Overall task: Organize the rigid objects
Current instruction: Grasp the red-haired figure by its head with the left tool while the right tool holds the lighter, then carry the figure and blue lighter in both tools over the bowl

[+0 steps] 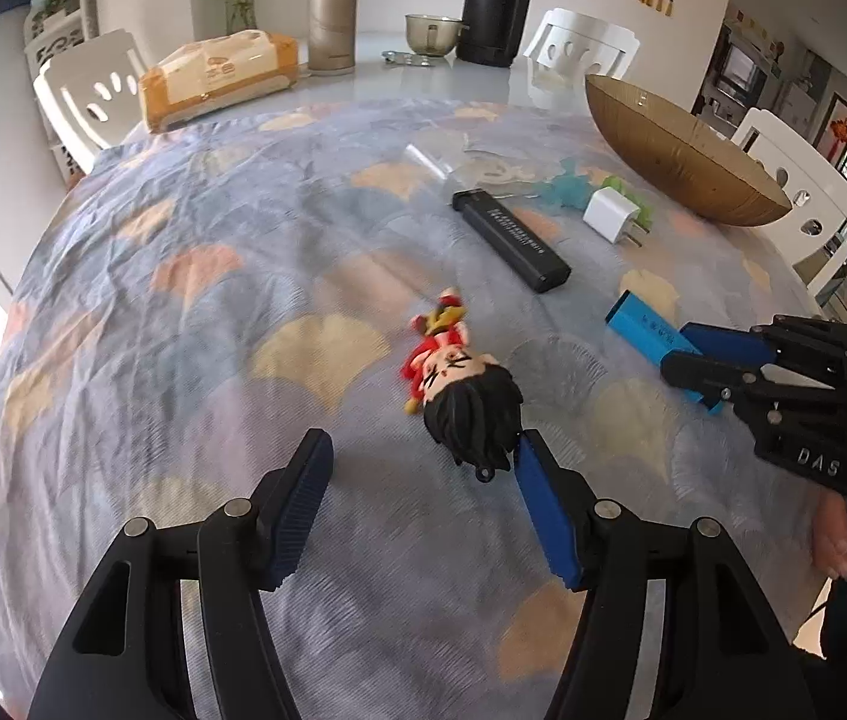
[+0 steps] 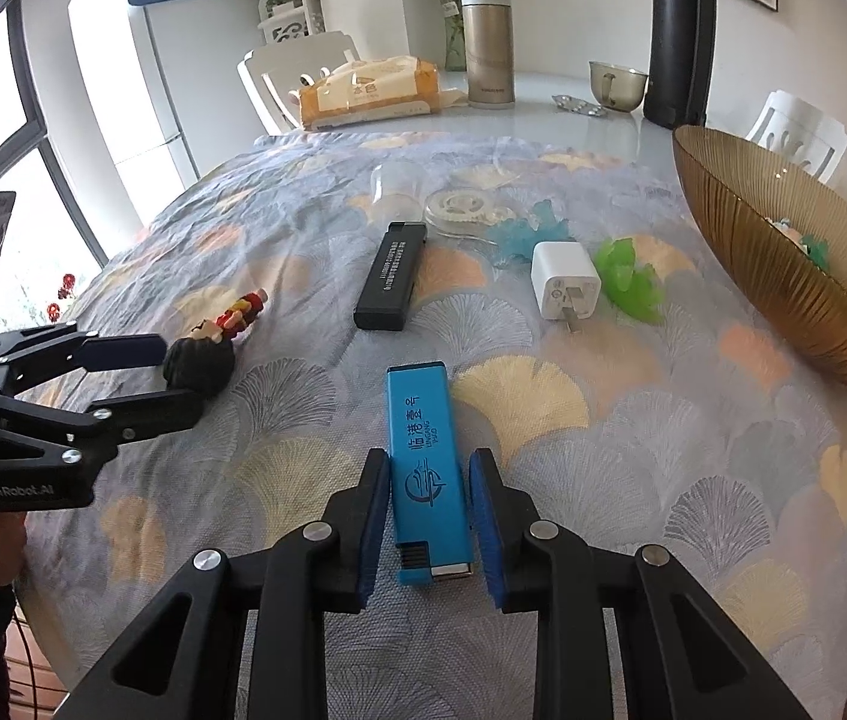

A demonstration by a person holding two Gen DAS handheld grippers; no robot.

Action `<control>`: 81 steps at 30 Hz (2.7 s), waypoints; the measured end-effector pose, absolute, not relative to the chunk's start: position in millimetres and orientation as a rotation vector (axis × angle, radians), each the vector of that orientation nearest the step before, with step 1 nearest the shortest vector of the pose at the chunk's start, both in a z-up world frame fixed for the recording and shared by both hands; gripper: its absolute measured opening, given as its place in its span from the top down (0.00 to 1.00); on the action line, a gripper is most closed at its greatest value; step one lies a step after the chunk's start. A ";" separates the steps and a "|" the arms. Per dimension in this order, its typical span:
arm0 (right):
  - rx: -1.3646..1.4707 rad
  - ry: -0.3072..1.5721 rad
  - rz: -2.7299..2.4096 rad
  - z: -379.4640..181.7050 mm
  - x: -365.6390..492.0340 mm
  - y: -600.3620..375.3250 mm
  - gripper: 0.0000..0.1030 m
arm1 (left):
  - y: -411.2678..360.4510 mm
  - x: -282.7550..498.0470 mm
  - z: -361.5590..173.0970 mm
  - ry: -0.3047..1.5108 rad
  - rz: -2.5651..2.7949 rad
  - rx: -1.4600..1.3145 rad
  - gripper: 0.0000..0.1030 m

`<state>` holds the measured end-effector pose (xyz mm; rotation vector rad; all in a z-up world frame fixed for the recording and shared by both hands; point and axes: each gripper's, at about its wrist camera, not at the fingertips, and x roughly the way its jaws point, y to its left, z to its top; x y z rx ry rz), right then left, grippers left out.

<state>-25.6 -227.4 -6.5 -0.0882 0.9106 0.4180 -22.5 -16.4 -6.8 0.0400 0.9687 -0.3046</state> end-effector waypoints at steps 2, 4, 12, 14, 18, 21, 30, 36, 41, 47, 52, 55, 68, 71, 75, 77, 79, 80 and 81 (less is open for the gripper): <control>-0.086 0.911 0.419 -6.4 -25.3 -228.2 0.74 | -12.8 -25.2 -7.0 0.970 -0.316 0.021 0.39; -0.080 0.912 0.417 -6.5 -24.8 -229.1 0.71 | -12.2 -26.6 -5.9 0.972 -0.328 0.003 0.35; 0.051 0.901 0.434 -0.8 -20.8 -251.9 0.37 | -17.0 -30.6 -4.5 0.962 -0.316 -0.003 0.31; 0.092 0.906 0.434 -0.6 -18.8 -258.2 0.37 | -14.1 -31.5 -5.1 0.969 -0.325 -0.035 0.31; 0.187 0.926 0.459 -2.6 -12.4 -272.7 0.36 | -14.1 -34.5 -3.8 0.965 -0.348 -0.065 0.31; 0.212 0.946 0.449 -5.5 -8.8 -276.2 0.35 | -19.1 -26.5 0.6 0.955 -0.344 -0.103 0.31; -0.016 0.928 0.430 -4.3 -21.2 -239.0 0.27 | -42.5 -2.2 -8.8 0.961 -0.279 -0.031 0.60; -0.168 0.922 0.366 -9.0 -23.8 -218.0 0.48 | -35.5 -3.7 -1.4 0.931 -0.269 -0.047 0.69; -0.223 0.899 0.400 -7.1 -33.1 -207.0 0.76 | -38.2 -1.7 21.9 0.873 -0.287 -0.022 0.69; -0.089 0.914 0.511 3.5 -44.3 -203.4 0.77 | -55.2 8.1 79.7 0.776 -0.330 0.048 0.69; 0.004 0.842 0.523 42.2 -42.4 -223.5 0.77 | -77.2 9.8 128.8 0.687 -0.375 0.099 0.69; 0.038 0.746 0.462 80.6 -41.9 -249.0 0.77 | -93.7 11.3 157.6 0.634 -0.415 0.099 0.69; 0.244 0.425 0.048 200.7 -45.6 -371.7 0.77 | -192.7 21.3 215.4 0.526 -0.627 0.103 0.69; 0.261 0.397 -0.031 204.6 -42.6 -386.8 0.77 | -208.3 35.3 212.0 0.532 -0.678 0.042 0.69; 0.292 0.449 -0.088 183.5 -21.4 -404.5 0.77 | -228.6 57.3 187.0 0.598 -0.749 -0.015 0.69; 0.314 0.509 -0.103 164.5 -7.0 -411.3 0.77 | -238.3 69.8 167.9 0.680 -0.835 -0.050 0.69; 0.329 0.557 -0.115 148.5 4.3 -415.2 0.77 | -243.9 81.7 149.1 0.737 -0.883 -0.079 0.69; 0.337 0.574 -0.120 142.4 7.9 -418.3 0.77 | -245.8 85.0 142.1 0.749 -0.871 -0.078 0.69; 0.352 0.590 -0.124 134.0 11.3 -420.6 0.77 | -247.6 89.5 135.7 0.759 -0.857 -0.080 0.69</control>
